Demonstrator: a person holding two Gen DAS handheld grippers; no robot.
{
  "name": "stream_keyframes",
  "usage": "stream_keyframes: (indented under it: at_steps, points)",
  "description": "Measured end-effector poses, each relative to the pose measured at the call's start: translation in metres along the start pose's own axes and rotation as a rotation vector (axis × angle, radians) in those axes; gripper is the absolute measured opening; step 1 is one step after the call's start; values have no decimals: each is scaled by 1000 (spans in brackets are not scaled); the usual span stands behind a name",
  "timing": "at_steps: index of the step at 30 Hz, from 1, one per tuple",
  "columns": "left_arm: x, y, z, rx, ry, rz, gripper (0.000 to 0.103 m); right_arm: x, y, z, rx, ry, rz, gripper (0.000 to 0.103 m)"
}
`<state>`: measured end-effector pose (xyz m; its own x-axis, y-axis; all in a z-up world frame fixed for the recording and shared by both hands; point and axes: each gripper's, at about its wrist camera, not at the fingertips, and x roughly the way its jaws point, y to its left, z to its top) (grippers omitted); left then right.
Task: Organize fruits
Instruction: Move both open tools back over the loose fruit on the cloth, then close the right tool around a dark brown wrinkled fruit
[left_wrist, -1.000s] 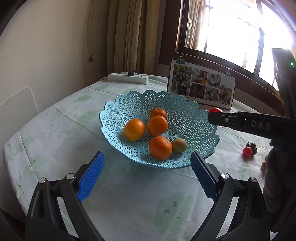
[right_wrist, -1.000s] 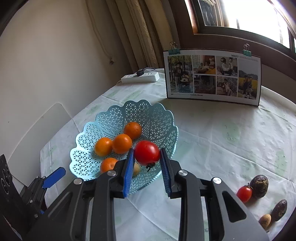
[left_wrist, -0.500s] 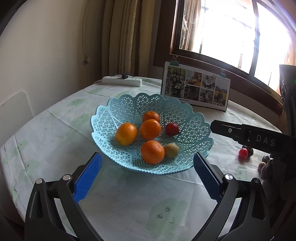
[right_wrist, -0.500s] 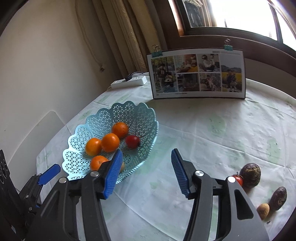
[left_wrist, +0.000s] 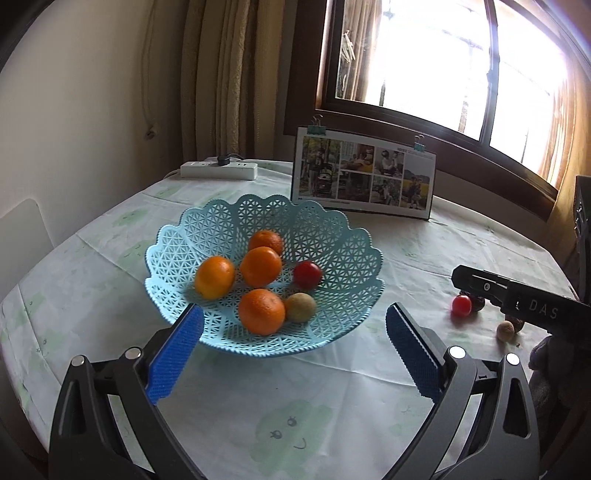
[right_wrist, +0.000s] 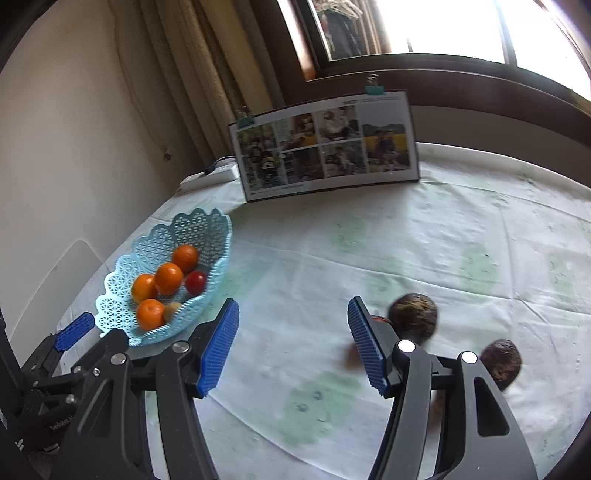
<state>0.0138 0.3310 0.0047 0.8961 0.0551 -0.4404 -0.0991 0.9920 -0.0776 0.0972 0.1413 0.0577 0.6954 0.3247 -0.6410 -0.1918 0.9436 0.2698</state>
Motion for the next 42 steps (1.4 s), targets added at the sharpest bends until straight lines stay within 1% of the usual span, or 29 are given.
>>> stream_keyframes:
  at_steps: [5, 14, 18, 21, 24, 28, 32, 35, 40, 42]
  points:
    - [-2, -12, 0, 29, 0, -10, 100, -11, -26, -7, 34, -7, -44, 62]
    - [-1, -37, 2, 80, 8, -29, 100, -38, -80, -18, 95, -23, -152, 62]
    - [0, -48, 3, 102, 8, -38, 100, -47, -106, -26, 125, -15, -201, 62]
    - [1, -56, 3, 115, 10, -44, 100, -49, -121, -30, 150, -5, -222, 62]
    - [1, -62, 2, 127, 14, -50, 100, -48, -127, -31, 158, 1, -226, 62]
    - [0, -70, 2, 149, 16, -54, 100, -39, -131, -29, 170, 22, -207, 62]
    - [-1, -73, 1, 153, 19, -52, 100, -25, -130, -24, 149, 46, -217, 61]
    - [0, -74, 1, 151, 23, -50, 100, -16, -131, -25, 141, 74, -232, 59]
    - [1, -79, 2, 164, 27, -53, 100, -11, -128, -30, 111, 112, -223, 56]
    - [2, -83, 2, 176, 26, -57, 100, -11, -125, -33, 84, 121, -219, 50]
